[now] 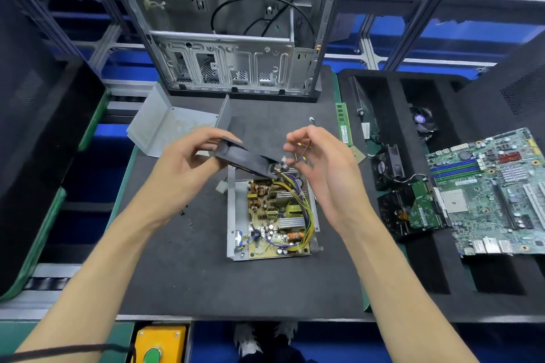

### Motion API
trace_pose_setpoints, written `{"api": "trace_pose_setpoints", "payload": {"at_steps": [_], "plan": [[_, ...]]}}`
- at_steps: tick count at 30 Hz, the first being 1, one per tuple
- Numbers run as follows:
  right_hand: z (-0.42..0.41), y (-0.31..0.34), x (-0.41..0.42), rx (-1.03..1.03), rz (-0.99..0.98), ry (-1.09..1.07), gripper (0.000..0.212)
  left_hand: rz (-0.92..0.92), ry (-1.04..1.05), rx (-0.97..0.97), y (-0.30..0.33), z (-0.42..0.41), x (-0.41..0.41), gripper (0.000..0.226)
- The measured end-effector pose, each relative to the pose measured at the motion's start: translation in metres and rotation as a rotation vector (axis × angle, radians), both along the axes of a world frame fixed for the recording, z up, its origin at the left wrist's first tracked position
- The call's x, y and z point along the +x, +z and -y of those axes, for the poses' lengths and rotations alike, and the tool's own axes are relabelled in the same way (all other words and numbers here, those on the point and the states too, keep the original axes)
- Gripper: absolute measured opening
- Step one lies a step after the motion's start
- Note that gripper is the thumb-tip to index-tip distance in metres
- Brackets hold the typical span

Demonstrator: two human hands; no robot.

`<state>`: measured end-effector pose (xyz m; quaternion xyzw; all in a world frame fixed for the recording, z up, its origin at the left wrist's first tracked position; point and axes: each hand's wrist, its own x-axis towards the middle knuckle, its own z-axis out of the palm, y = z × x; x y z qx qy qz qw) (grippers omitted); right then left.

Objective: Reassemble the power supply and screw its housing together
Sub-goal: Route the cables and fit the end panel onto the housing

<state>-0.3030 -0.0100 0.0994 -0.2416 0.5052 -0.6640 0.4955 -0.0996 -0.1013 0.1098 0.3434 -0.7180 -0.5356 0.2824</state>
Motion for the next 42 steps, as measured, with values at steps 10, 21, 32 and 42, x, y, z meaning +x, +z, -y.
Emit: {"api": "trace_pose_setpoints", "payload": {"at_steps": [10,21,32,42], "plan": [[-0.011,-0.009,-0.001,0.099,-0.182,0.214,0.023,-0.04,-0.163,-0.081,0.013,0.001,0.005,0.042],[-0.016,-0.014,0.003,-0.083,-0.113,0.259,0.024,0.028,-0.183,0.069,0.009,-0.004,0.008,0.058],[-0.016,-0.012,0.015,-0.321,-0.02,0.307,0.024,-0.006,-0.126,-0.139,0.021,0.003,0.008,0.053],[-0.012,-0.007,-0.001,-0.115,-0.268,-0.035,0.018,-0.021,0.004,-0.135,0.009,0.008,0.018,0.037]]}}
